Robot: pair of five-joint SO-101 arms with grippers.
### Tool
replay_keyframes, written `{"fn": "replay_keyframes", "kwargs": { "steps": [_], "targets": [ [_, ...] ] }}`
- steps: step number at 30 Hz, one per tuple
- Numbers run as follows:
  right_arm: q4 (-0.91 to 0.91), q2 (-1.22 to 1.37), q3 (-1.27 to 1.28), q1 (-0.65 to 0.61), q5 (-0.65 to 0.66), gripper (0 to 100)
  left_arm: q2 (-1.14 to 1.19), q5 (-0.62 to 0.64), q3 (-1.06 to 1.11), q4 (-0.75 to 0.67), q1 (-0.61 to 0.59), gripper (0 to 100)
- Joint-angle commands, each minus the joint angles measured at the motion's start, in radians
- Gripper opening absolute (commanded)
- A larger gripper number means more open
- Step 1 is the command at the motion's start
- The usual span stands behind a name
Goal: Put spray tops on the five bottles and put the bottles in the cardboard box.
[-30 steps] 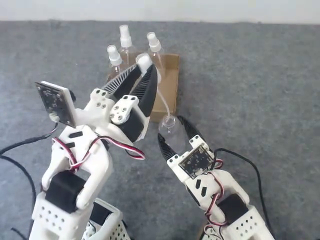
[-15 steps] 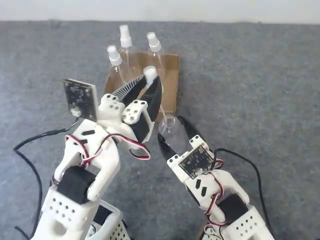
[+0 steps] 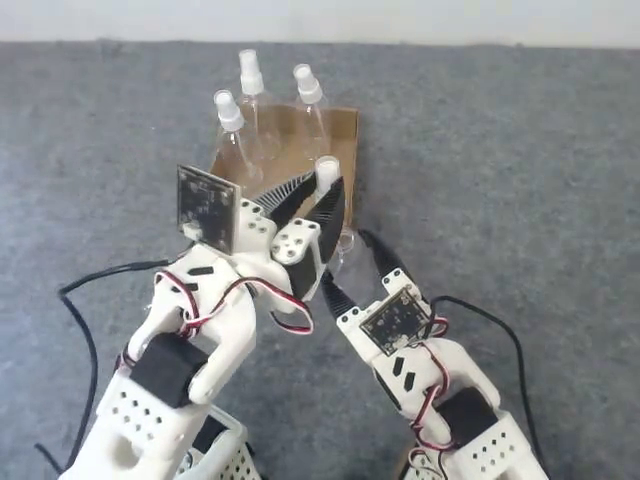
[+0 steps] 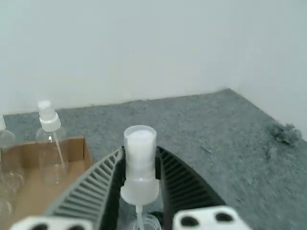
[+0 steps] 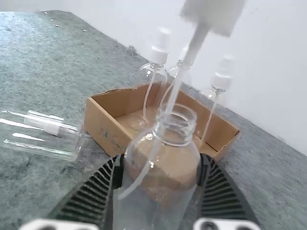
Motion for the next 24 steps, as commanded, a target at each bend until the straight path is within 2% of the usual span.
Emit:
{"fn": "replay_keyframes", "kwargs": {
  "steps": [1,12,18,24],
  "targets": [
    [-0.01,-0.047,0.015,0.028,-0.006,10.0,-0.015,-0.014,0.016,-0.026,0.009,1],
    [-0.01,-0.047,0.014,0.028,0.0,10.0,-0.015,-0.061,0.16,-0.029,0.015,1],
    [-0.01,-0.047,0.014,0.028,0.0,10.0,-0.015,-0.064,0.277,-0.132,0.018,1],
    [-0.01,-0.047,0.015,0.028,0.002,10.0,-0.017,-0.064,0.28,-0.133,0.035,1]
  ]
}}
